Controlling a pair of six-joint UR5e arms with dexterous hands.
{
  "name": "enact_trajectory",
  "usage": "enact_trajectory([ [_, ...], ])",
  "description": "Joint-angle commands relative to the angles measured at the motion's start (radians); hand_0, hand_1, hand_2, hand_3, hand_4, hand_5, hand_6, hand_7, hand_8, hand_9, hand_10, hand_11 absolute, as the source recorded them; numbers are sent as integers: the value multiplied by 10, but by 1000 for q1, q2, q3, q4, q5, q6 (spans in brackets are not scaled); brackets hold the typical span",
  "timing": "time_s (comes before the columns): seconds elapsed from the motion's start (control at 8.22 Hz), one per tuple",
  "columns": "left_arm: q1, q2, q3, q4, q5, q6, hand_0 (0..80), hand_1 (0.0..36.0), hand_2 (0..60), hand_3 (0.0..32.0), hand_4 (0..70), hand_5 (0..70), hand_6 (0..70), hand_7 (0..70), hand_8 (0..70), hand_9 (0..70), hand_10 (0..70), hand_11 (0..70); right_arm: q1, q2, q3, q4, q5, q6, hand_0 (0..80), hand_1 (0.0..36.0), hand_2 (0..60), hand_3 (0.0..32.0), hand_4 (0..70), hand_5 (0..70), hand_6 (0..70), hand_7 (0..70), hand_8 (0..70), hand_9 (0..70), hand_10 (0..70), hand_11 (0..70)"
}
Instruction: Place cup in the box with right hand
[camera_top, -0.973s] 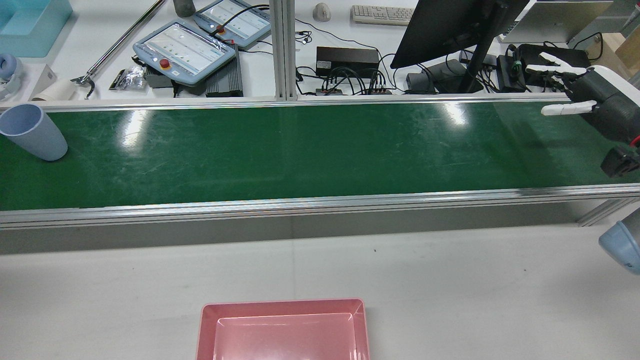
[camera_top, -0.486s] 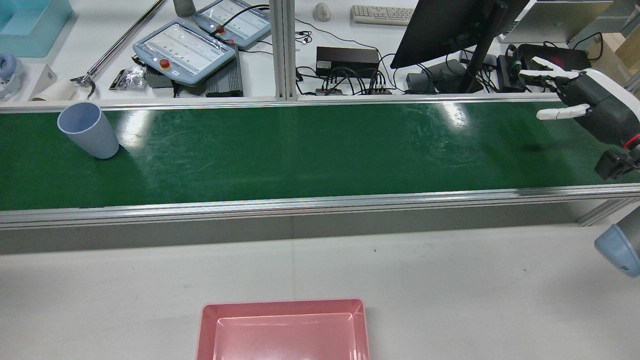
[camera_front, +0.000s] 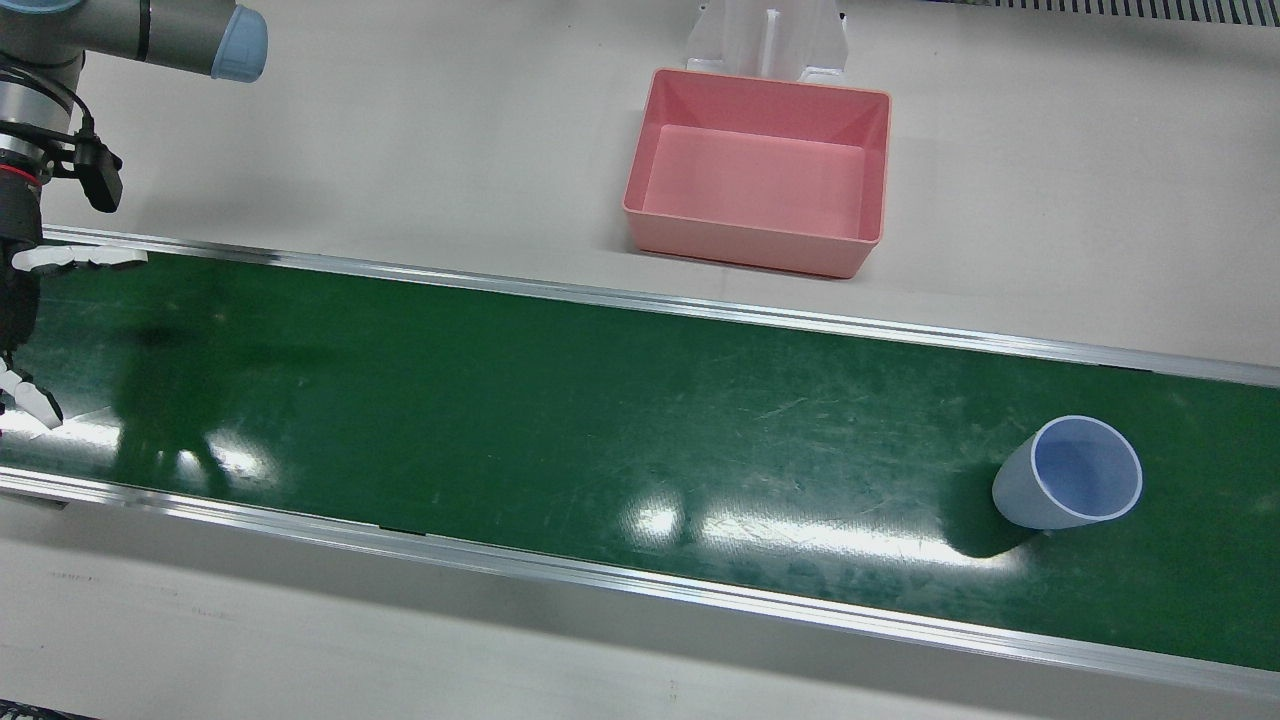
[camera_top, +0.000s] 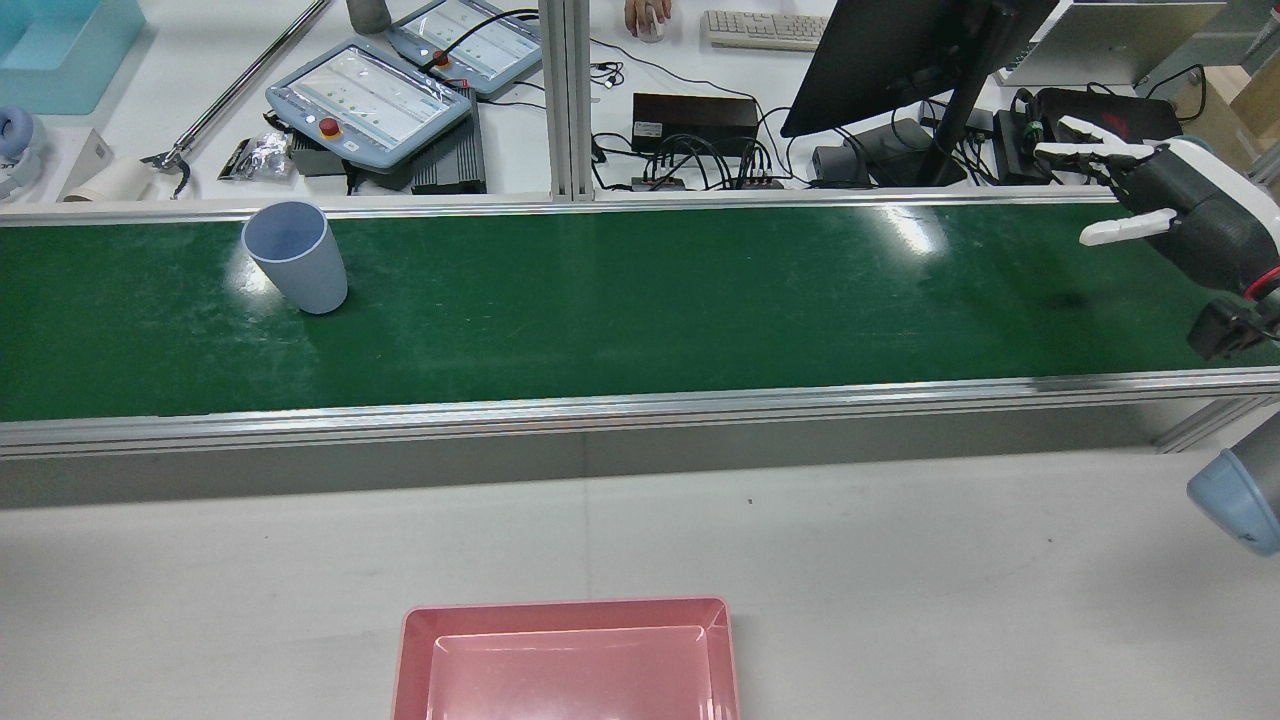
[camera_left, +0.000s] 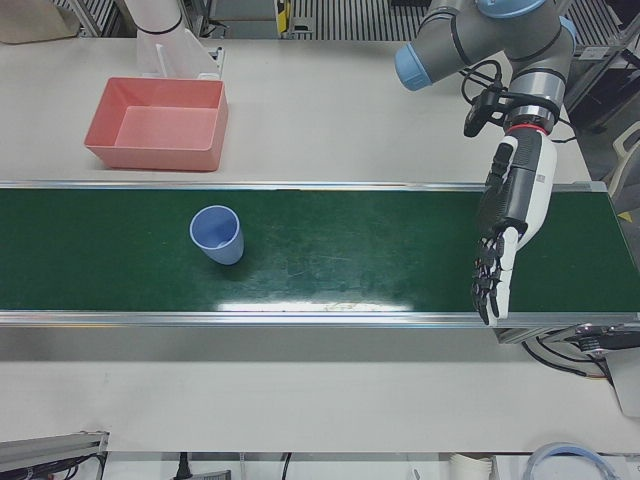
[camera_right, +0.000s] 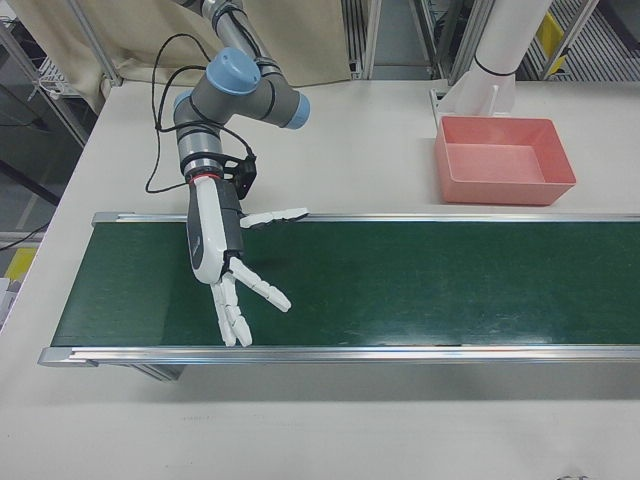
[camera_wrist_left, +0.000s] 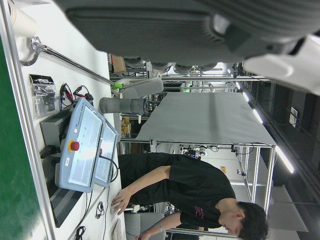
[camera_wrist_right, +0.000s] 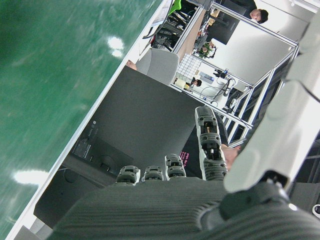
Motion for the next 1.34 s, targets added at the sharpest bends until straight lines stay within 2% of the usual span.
enact_trajectory([
  [0.0, 0, 0, 0, 0, 0, 0, 0, 0, 0, 0, 0, 0, 0, 0, 0, 0, 0, 0, -2, 1, 3, 0, 0, 0, 475, 92, 32, 18, 151, 37, 30, 119, 10, 47, 25, 50],
  [0.12, 0, 0, 0, 0, -2, 0, 0, 0, 0, 0, 0, 0, 0, 0, 0, 0, 0, 0, -2, 1, 5, 0, 2, -1, 445, 150, 251, 34, 68, 38, 28, 117, 10, 46, 24, 49],
  [0.24, 0, 0, 0, 0, 0, 0, 0, 0, 0, 0, 0, 0, 0, 0, 0, 0, 0, 0, -2, -1, 5, 0, 0, -1, 475, 96, 41, 34, 142, 38, 28, 119, 10, 47, 24, 49],
  [0.36, 0, 0, 0, 0, 0, 0, 0, 0, 0, 0, 0, 0, 0, 0, 0, 0, 0, 0, -2, 1, 5, -2, 2, 0, 459, 123, 149, 36, 106, 38, 28, 120, 10, 48, 23, 48],
  [0.49, 0, 0, 0, 0, 0, 0, 0, 0, 0, 0, 0, 0, 0, 0, 0, 0, 0, 0, -2, 1, 4, -2, 0, 0, 453, 133, 188, 32, 98, 38, 29, 121, 10, 49, 24, 49],
  [0.61, 0, 0, 0, 0, 0, 0, 0, 0, 0, 0, 0, 0, 0, 0, 0, 0, 0, 0, -4, 4, 5, -2, 0, 0, 462, 127, 155, 20, 118, 39, 30, 122, 11, 48, 25, 50],
  [0.73, 0, 0, 0, 0, 0, 0, 0, 0, 0, 0, 0, 0, 0, 0, 0, 0, 0, 0, -5, 4, 4, -2, 0, 0, 455, 147, 229, 14, 99, 40, 31, 126, 11, 50, 24, 50],
  [0.85, 0, 0, 0, 0, 0, 0, 0, 0, 0, 0, 0, 0, 0, 0, 0, 0, 0, 0, -7, 5, 3, -2, 0, -1, 464, 129, 156, 10, 126, 40, 33, 131, 11, 51, 25, 50],
  [0.97, 0, 0, 0, 0, -2, 0, 0, 0, 0, 0, 0, 0, 0, 0, 0, 0, 0, 0, -11, 5, 3, -2, 0, -1, 470, 143, 178, 12, 115, 42, 33, 129, 12, 51, 26, 52],
  [1.09, 0, 0, 0, 0, 0, 0, 0, 0, 0, 0, 0, 0, 0, 0, 0, 0, 0, 0, -14, 7, 5, -2, 0, -3, 482, 130, 102, 12, 139, 43, 33, 131, 12, 51, 25, 53],
  [1.22, 0, 0, 0, 0, 0, 0, 0, 0, 0, 0, 0, 0, 0, 0, 0, 0, 0, 0, -22, 7, 5, -2, 2, -4, 475, 165, 218, 18, 97, 45, 33, 131, 11, 49, 25, 53],
])
